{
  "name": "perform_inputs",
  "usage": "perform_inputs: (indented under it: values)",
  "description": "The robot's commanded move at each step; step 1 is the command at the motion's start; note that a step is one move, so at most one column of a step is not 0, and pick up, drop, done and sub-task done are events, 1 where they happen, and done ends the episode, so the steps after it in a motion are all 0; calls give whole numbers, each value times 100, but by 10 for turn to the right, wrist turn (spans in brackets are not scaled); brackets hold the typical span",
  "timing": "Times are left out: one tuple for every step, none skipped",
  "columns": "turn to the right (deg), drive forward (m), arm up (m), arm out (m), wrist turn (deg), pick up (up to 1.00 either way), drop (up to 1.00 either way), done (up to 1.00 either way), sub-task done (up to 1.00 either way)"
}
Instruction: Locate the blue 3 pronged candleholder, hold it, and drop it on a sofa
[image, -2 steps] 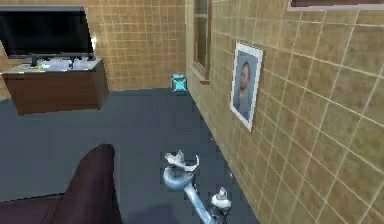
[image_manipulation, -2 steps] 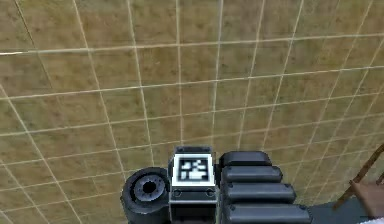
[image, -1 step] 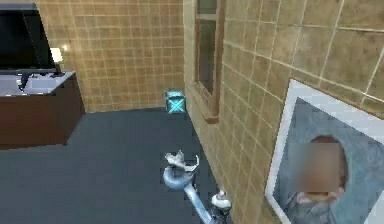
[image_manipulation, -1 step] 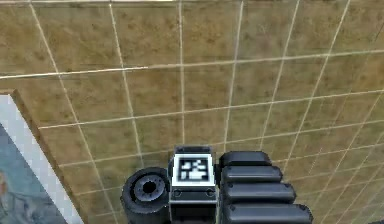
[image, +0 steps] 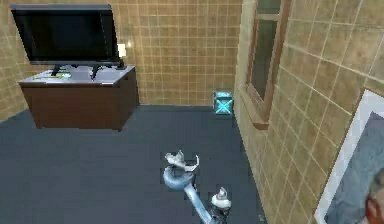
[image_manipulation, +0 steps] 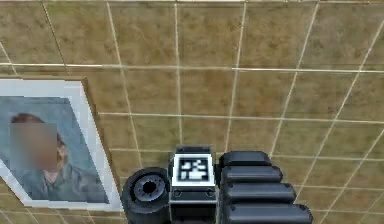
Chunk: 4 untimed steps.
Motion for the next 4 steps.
perform_inputs:
  values:
    - [0, 20, 0, 0, 0, 0, 0, 0, 0]
    - [-450, 0, 0, 0, 0, 0, 0, 0, 0]
    - [0, 35, 0, 0, 0, 0, 0, 0, 0]
    - [-390, 0, 0, 0, 0, 0, 0, 0, 0]
